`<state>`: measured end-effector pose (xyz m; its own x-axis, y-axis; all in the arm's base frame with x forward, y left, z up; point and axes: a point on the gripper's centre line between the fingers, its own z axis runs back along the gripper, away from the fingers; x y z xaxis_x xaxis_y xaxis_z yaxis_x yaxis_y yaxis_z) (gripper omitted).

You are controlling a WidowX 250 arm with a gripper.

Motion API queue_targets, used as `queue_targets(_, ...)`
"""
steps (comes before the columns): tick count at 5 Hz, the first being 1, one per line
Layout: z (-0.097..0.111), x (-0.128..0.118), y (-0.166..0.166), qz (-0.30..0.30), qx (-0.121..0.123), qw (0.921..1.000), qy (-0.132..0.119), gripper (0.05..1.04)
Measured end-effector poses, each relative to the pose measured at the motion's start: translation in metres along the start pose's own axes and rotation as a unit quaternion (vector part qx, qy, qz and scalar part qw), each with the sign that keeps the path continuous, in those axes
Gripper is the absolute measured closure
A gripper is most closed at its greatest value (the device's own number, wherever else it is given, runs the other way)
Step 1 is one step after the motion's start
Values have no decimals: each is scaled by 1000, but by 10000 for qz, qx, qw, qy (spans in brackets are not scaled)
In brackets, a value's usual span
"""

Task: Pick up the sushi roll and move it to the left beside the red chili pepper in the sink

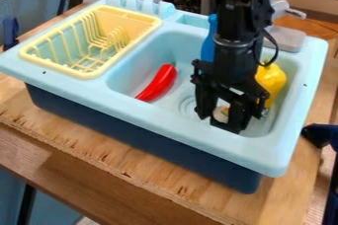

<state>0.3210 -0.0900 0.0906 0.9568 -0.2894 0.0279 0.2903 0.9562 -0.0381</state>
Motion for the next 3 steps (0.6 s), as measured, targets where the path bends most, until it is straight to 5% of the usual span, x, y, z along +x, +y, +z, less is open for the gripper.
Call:
queue_targets(1,0,0,-1,3,-8,10000,8,634)
queue_targets(3,1,-6,0,44,104,9997,198,745)
